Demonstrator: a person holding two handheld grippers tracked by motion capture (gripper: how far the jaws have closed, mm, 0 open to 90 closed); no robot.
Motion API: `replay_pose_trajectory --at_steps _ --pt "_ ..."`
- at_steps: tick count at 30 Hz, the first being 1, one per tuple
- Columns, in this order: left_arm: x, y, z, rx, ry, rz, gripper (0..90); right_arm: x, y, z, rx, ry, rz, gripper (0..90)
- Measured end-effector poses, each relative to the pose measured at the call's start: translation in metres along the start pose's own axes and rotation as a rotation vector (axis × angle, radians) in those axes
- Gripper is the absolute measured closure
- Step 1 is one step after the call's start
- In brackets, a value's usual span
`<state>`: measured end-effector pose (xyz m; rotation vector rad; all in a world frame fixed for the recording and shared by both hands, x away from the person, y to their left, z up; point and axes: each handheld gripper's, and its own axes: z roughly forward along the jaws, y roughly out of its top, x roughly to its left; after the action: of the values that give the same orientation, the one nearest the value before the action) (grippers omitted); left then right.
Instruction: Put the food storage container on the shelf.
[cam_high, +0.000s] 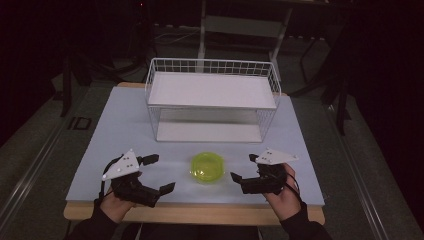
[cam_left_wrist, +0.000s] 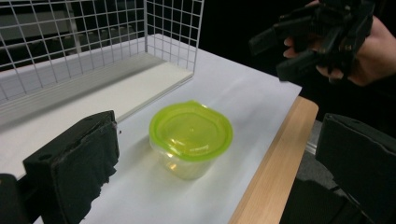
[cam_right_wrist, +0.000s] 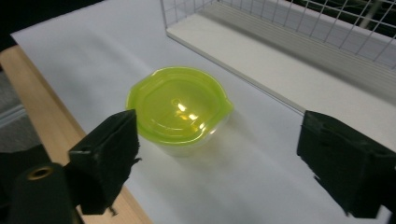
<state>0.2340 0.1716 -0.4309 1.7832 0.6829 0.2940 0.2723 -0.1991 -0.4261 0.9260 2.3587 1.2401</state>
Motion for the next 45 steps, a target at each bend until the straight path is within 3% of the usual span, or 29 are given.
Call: replay_pose_trajectory --at_steps 4,7,10,12,14,17,21,25,26,33,35,37,38,40,45 --pt "0.005 0.009 0.009 0.024 -0.019 -0.031 0.5 -0.002 0.005 0.005 0.01 -0.015 -0.005 14.6" --pt "0.008 0.011 0.018 0.046 -0.036 -0.051 0.5 -0.006 0.009 0.009 -0.003 -0.002 -0.013 16.3" --pt "0.014 0.009 0.027 0.067 -0.064 -0.083 0.5 -0.009 0.013 0.014 -0.021 -0.036 -0.077 16.9" --pt "0.015 0.006 0.033 0.084 -0.048 -0.079 0.5 -0.01 0.015 0.019 -0.007 -0.039 -0.088 16.7" --pt "0.017 0.003 0.04 0.105 -0.037 -0.088 0.5 -0.011 0.016 0.023 0.019 -0.041 -0.05 16.4" --pt "0.02 0.001 0.05 0.124 -0.025 -0.126 0.5 -0.012 0.015 0.031 0.027 0.006 0.033 14.1" --pt "0.024 -0.002 0.064 0.147 -0.004 -0.184 0.5 -0.012 0.013 0.039 0.042 0.029 0.082 12.2" --pt "0.025 -0.005 0.077 0.188 0.016 -0.232 0.6 -0.015 0.01 0.053 0.062 0.074 0.172 13.7" --pt "0.025 -0.006 0.082 0.201 0.037 -0.258 0.5 -0.015 0.009 0.055 0.064 0.074 0.183 14.4" --pt "0.028 -0.017 0.099 0.251 0.038 -0.362 5.7 -0.017 0.006 0.07 0.115 0.1 0.24 14.6" --pt "0.029 -0.019 0.1 0.264 0.053 -0.381 7.4 -0.02 0.005 0.073 0.136 0.088 0.262 23.5" --pt "0.031 -0.022 0.1 0.266 0.061 -0.407 14.7 -0.023 0.004 0.076 0.153 0.103 0.311 29.4" --pt "0.032 -0.023 0.101 0.272 0.05 -0.415 15.1 -0.024 0.004 0.077 0.168 0.108 0.328 34.8" --pt "0.032 -0.024 0.103 0.288 0.062 -0.42 15.6 -0.025 0.002 0.08 0.191 0.107 0.355 39.3" --pt "0.032 -0.029 0.108 0.316 0.064 -0.464 27.3 -0.025 0.0 0.085 0.242 0.099 0.403 47.8"
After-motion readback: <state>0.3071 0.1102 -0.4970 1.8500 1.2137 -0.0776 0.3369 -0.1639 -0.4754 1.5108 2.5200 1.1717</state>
